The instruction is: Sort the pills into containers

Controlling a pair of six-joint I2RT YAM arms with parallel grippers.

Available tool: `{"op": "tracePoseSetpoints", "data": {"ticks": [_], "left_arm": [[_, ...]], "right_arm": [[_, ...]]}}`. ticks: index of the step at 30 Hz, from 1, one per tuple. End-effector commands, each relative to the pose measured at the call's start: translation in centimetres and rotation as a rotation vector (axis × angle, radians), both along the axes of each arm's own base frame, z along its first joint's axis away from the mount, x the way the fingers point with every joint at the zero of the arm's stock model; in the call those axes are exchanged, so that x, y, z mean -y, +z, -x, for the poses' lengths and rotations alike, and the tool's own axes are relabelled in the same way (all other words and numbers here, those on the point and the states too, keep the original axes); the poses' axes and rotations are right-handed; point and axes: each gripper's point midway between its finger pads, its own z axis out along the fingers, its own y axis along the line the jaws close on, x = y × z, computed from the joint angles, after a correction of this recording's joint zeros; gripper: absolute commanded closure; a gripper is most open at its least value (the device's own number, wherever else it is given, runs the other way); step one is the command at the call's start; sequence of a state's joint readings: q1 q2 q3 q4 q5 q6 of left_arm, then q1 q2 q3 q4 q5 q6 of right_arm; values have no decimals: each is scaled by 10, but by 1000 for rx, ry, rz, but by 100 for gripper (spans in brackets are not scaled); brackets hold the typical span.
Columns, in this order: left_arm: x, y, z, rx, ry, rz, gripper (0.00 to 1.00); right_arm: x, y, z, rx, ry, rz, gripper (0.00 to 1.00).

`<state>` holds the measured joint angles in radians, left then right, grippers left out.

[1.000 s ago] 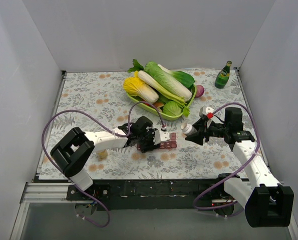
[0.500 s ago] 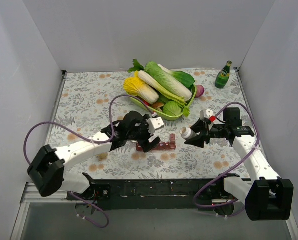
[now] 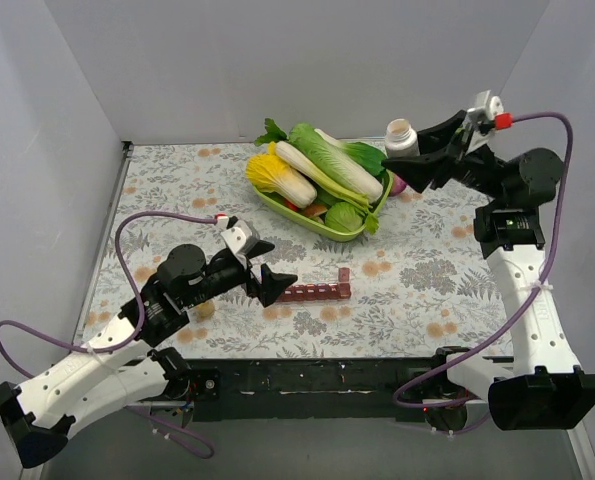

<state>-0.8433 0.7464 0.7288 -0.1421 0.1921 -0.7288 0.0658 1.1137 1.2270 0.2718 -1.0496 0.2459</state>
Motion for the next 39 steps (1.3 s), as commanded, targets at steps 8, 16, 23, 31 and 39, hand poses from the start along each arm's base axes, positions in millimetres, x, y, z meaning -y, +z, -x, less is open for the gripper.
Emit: {"op": "tracePoseSetpoints", "data": {"ticks": [8,16,23,31,39], "left_arm": [[-8,7,6,-58,37,81,10],[-13,8,14,-44,17,88,10],[-21,4,22,-40,12,97,10],[-24,-4,23,60,-25,-4,9],[-45,-13,-8,94,177,-34,2]], "right_arm": [[29,133,45,108,-189,-480,96],[29,152,60,215,-134,-480,99],[27,141,49,176,-107,-476,99],[-19,7,80,151,229,-95,99],[-16,-187,76,81,233,317,99]]}}
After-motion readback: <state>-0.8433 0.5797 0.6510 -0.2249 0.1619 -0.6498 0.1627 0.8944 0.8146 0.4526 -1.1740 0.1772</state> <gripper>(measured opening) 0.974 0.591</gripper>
